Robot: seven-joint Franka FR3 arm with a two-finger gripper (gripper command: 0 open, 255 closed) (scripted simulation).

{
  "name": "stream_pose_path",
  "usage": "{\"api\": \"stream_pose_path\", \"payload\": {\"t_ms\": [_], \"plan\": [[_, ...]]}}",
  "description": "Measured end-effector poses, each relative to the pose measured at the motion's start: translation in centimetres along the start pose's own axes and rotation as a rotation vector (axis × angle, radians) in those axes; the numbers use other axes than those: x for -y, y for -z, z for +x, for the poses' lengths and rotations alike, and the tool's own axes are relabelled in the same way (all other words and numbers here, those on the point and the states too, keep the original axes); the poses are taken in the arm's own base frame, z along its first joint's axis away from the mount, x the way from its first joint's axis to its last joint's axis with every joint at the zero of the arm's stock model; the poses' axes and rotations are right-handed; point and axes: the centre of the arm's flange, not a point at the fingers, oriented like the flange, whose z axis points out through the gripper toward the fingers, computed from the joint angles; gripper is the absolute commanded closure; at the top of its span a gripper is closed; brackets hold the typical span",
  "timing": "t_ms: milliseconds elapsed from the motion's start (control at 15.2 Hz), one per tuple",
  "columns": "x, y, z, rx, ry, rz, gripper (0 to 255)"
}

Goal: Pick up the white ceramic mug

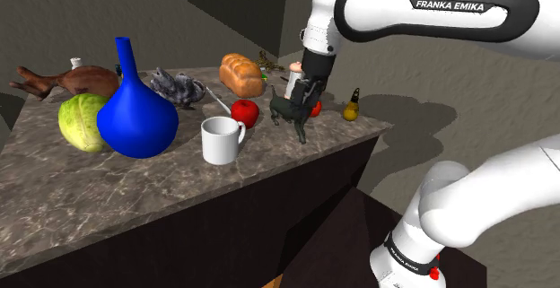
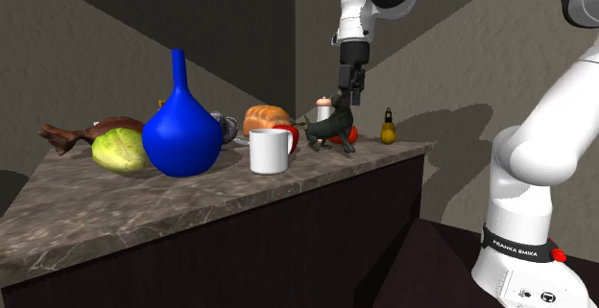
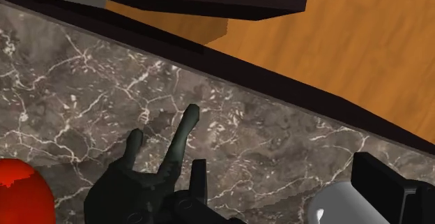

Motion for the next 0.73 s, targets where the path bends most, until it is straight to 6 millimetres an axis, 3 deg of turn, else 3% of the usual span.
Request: {"api": "stream_pose_path", "payload": {"t_ms": [726], "plan": [[10.3,-3.2,9.8,0.011,0.036,0.002,0]]}}
